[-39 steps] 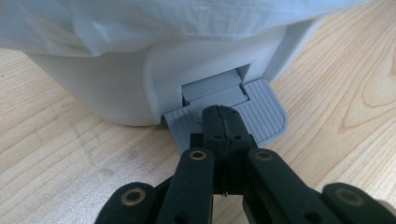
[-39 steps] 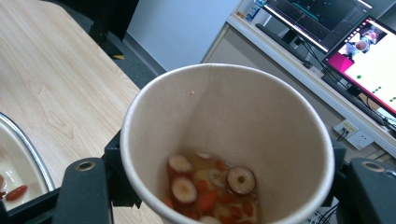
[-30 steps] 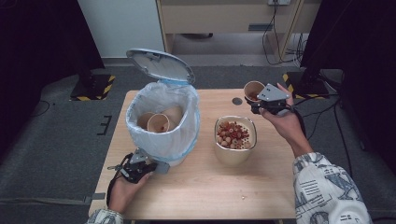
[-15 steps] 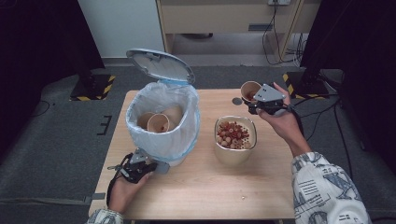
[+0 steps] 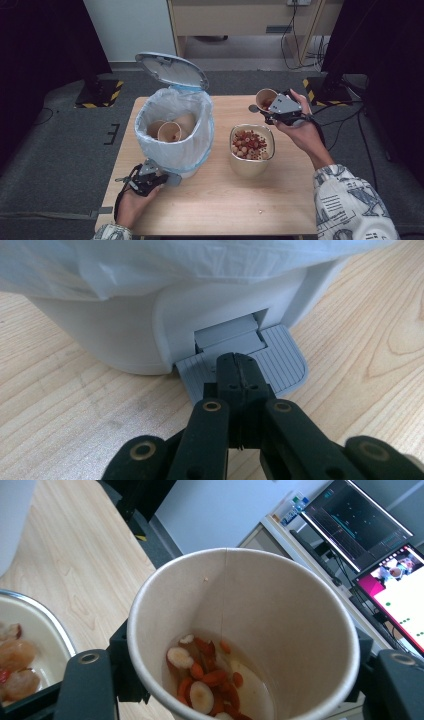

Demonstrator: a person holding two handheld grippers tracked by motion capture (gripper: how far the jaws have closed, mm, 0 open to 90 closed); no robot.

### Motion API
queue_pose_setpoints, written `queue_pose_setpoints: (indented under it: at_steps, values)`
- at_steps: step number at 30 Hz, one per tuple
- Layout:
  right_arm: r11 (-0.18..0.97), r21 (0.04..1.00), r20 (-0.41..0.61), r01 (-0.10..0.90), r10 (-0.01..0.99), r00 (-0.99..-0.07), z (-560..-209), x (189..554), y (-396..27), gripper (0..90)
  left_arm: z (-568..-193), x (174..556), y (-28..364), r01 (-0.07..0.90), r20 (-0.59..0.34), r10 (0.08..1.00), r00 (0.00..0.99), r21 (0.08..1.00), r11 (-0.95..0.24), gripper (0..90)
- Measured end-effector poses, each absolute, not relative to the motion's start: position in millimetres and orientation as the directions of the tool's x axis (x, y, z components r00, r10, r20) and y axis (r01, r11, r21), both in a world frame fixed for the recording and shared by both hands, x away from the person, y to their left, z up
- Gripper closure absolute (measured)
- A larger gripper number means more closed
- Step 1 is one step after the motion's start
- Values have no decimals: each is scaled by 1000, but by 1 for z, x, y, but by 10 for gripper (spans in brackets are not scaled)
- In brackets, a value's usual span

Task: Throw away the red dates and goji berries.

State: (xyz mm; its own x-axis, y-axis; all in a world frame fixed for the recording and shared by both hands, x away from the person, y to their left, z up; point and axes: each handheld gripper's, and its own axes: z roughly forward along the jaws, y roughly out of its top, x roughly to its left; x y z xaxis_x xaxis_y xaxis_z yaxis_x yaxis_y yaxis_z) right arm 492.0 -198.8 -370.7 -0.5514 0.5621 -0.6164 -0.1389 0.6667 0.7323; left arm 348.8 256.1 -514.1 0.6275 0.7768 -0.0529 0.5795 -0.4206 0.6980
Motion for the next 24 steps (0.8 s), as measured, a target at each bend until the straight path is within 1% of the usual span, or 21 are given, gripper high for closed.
queue_pose_setpoints:
  at_steps: [10, 24]
  values:
    - [703, 694, -653, -156, 524, -546, -371, 485, -197, 303, -514, 349, 256, 579, -53, 776, 628, 698, -421, 900]
    - [719, 667, -681, -195, 482, -551, -371, 470, -188, 302, -514, 349, 256, 579, -53, 777, 628, 698, -421, 900]
